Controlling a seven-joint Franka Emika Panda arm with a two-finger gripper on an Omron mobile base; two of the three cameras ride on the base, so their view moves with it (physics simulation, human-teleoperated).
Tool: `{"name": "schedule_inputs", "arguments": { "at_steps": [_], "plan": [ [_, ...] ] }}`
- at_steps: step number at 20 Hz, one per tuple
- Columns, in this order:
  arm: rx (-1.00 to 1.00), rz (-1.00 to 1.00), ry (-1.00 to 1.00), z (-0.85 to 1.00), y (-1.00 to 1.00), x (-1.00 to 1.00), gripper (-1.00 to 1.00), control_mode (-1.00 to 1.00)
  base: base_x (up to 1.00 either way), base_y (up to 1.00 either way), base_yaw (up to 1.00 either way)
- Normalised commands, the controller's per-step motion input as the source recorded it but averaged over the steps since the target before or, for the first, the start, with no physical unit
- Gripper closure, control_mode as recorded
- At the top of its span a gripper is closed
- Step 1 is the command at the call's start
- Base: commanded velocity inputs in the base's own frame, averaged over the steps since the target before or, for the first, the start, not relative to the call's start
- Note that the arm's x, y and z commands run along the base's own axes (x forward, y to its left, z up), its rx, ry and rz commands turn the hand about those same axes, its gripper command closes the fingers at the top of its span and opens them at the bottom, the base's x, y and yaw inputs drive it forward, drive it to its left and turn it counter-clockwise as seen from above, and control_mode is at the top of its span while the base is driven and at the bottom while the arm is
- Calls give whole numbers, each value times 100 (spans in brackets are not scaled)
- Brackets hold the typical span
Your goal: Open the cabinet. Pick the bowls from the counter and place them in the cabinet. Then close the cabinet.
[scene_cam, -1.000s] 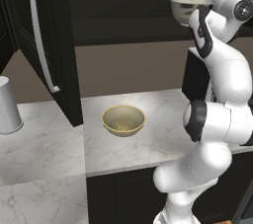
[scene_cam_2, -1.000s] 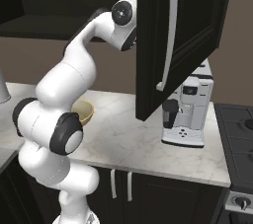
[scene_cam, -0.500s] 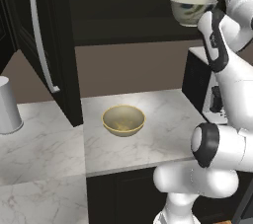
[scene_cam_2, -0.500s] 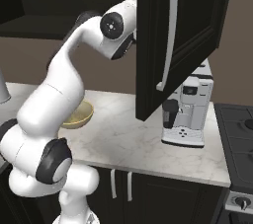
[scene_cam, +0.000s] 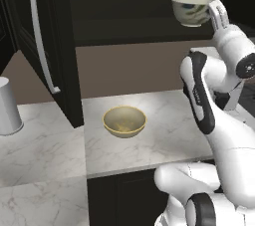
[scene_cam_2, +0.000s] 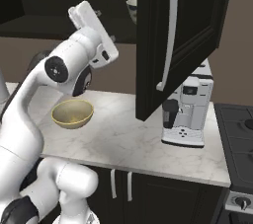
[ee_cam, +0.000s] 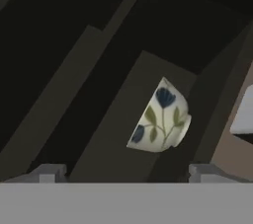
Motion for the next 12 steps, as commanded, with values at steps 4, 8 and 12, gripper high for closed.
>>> {"name": "schedule_inputs", "arguments": {
  "at_steps": [4,8,12],
  "plan": [
    [0,0,35,22,50,-100,-100,-100,0,0,0],
    [1,0,52,25,24,-100,-100,-100,0,0,0],
    [5,0,60,4,28,-87,-100,-100,0,0,0]
  ]
}}
